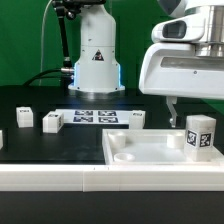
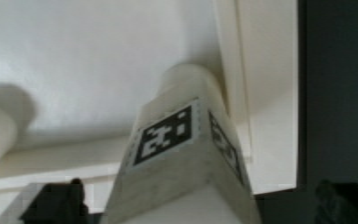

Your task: Assemble one leg

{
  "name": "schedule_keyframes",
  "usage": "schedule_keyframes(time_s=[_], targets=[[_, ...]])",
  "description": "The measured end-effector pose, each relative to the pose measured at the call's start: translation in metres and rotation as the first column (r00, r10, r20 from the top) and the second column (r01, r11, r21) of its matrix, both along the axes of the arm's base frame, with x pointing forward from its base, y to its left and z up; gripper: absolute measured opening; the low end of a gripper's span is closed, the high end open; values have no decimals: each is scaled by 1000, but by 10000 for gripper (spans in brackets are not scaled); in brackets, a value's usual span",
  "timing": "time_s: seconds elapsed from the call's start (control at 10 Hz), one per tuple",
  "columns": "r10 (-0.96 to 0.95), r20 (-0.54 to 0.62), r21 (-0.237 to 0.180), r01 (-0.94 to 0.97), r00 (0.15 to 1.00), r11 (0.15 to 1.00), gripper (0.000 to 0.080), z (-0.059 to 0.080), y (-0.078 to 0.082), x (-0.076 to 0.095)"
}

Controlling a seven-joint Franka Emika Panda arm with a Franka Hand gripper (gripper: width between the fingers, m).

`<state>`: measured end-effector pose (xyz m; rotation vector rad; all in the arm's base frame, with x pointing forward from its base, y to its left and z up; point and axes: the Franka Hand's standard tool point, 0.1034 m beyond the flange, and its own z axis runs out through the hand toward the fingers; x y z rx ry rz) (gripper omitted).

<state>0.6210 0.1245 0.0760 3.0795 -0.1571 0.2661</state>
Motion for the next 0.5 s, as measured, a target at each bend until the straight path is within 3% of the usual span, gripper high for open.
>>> schedule_keyframes(time_s=[0.4, 0.5], targets=[[185, -14, -43, -186, 983, 982, 649, 0, -4, 1], [184, -14, -43, -185, 983, 982, 509, 0, -4, 1]])
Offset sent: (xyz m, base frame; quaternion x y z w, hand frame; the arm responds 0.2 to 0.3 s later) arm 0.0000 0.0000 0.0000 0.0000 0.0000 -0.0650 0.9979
